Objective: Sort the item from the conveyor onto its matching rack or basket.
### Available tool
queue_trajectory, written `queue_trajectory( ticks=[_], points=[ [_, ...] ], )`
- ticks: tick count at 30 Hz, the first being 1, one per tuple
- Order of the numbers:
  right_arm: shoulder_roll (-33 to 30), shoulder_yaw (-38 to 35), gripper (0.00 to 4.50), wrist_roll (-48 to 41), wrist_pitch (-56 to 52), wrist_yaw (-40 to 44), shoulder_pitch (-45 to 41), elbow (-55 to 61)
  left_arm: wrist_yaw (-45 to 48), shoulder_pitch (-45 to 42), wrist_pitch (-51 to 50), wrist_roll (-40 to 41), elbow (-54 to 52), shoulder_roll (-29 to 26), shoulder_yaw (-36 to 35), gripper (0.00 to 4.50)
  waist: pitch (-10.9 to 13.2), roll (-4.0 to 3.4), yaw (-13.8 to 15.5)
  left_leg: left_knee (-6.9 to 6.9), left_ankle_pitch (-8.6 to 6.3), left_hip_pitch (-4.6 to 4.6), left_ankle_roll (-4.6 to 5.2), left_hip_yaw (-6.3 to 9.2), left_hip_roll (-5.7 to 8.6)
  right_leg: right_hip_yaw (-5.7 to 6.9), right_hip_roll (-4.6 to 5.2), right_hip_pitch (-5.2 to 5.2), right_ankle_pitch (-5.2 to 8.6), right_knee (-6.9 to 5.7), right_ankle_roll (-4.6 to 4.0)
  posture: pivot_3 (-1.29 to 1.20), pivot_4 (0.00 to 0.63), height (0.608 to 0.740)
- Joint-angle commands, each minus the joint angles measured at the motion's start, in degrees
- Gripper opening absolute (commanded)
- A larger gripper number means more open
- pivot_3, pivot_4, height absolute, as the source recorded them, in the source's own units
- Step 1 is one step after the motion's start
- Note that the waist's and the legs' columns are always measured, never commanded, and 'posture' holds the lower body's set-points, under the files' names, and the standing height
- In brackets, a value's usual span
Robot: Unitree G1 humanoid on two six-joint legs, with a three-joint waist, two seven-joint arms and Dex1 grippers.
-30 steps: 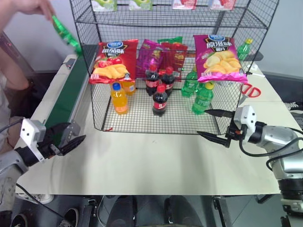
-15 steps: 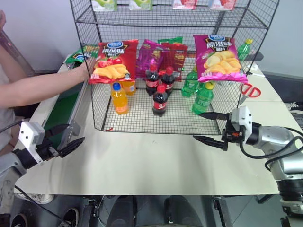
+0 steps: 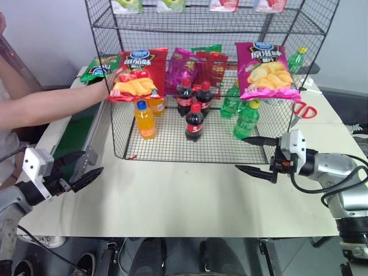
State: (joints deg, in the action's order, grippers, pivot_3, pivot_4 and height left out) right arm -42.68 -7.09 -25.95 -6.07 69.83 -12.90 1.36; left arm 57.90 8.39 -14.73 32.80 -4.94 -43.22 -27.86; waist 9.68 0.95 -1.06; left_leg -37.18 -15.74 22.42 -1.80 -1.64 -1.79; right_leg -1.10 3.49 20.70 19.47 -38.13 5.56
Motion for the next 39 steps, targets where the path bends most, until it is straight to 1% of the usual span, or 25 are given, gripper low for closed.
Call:
queue_trajectory(
  ticks=[1,7,13,17,21,24,27,29,30,33,37,39],
  points=[
    [-0.23,-0.5,4.43,-0.47,0.5,0.12,-0.85,1.04,0.08,0.51,1.26,0.07,-1.62,-0.81,-2.15,4.5,0.0,0.0,0.0,0.0,0.0,0.0,0.0,0.0,0.0,0.0,0.0,0.0,0.0,0.0,0.0,0.0,0.15,0.739],
    [0.36,0.14,4.43,-2.35,-3.97,-0.43,-1.0,2.77,-0.87,0.77,2.32,-0.13,-1.81,-0.55,-2.86,4.5,0.0,0.0,0.01,0.01,0.0,0.0,0.0,0.0,0.0,0.0,0.01,0.0,0.0,0.0,0.0,0.0,0.15,0.739],
    [1.19,1.57,4.43,-1.77,-3.34,-0.41,-2.07,4.1,-0.46,1.09,4.94,-0.51,-1.48,-0.78,-4.09,4.5,0.0,0.0,-0.08,0.02,0.0,0.0,0.0,0.0,0.0,-0.01,0.02,0.02,0.0,0.01,-0.01,0.0,0.15,0.739],
    [2.36,2.76,4.43,-2.02,-3.9,-1.44,-3.79,5.06,-0.56,2.7,7.14,-2.25,-2.03,-0.89,-4.54,4.5,0.0,0.0,-0.12,0.04,0.0,0.02,0.0,0.0,0.0,-0.01,0.03,0.04,0.0,0.03,-0.01,0.0,0.15,0.739],
    [5.12,5.05,4.43,-3.26,-5.84,-2.48,-4.39,7.76,-1.44,5.69,10.18,-4.89,-3.13,-0.25,-4.78,4.5,0.0,0.0,-0.11,0.09,0.0,0.03,-0.01,0.0,-0.01,-0.01,0.04,0.06,0.01,0.04,-0.03,0.0,0.15,0.739],
    [6.46,5.96,4.43,-5.97,-9.9,-2.69,-5.14,9.31,-2.96,6.77,10.5,-4.44,-4.02,0.63,-6.15,4.5,0.0,-0.01,-0.11,0.1,-0.01,0.06,-0.01,0.0,-0.01,-0.02,0.06,0.1,0.01,0.05,-0.03,0.0,0.15,0.739],
    [7.1,9.34,4.43,-4.7,-9.53,-1.65,-4.28,12.18,-3.96,8.13,12.17,-5.01,-4.17,1.28,-7.97,4.5,0.0,0.0,-0.1,0.1,-0.01,0.08,-0.01,0.0,0.0,-0.01,0.08,0.11,0.01,0.07,-0.04,0.0,0.15,0.739],
    [8.19,11.44,4.43,-2.38,-7.31,-2.34,-4.1,13.33,-4.72,8.72,13.24,-5.95,-3.77,1.21,-8.65,4.5,0.0,0.0,-0.11,0.13,-0.01,0.08,-0.02,0.0,-0.01,-0.01,0.09,0.14,0.02,0.08,-0.04,0.0,0.15,0.739],
    [8.82,12.23,4.43,-1.78,-6.79,-2.68,-4.11,13.56,-5.34,8.91,13.76,-6.69,-3.54,1.1,-8.89,4.5,0.0,0.0,-0.11,0.13,-0.01,0.08,-0.02,0.0,-0.01,-0.01,0.09,0.15,0.02,0.07,-0.05,0.0,0.15,0.739],
    [11.35,14.62,4.43,2.11,-3.51,-4.9,-5.65,11.8,-7.36,10.98,18.91,-13.4,-1.81,0.0,-9.34,4.5,-0.01,0.02,-0.13,0.13,-0.01,0.09,-0.02,0.0,0.0,-0.01,0.09,0.14,0.02,0.07,-0.06,0.0,0.15,0.739],
    [14.77,16.32,4.43,3.45,-2.28,-6.66,-8.49,10.21,-10.37,14.14,30.47,-23.55,1.6,-1.72,-10.69,4.5,-0.01,0.02,-0.57,0.16,-0.01,0.1,-0.02,-0.01,0.0,-0.03,0.09,0.22,0.02,0.06,-0.08,0.0,0.15,0.739],
    [15.55,16.86,4.43,4.18,-1.31,-6.67,-9.05,9.4,-12.13,14.64,34.36,-26.45,3.11,-2.49,-11.09,4.5,-0.01,0.02,-0.82,0.19,-0.01,0.1,-0.02,-0.01,0.0,-0.02,0.09,0.23,0.03,0.06,-0.11,0.0,0.15,0.739]
  ],
)
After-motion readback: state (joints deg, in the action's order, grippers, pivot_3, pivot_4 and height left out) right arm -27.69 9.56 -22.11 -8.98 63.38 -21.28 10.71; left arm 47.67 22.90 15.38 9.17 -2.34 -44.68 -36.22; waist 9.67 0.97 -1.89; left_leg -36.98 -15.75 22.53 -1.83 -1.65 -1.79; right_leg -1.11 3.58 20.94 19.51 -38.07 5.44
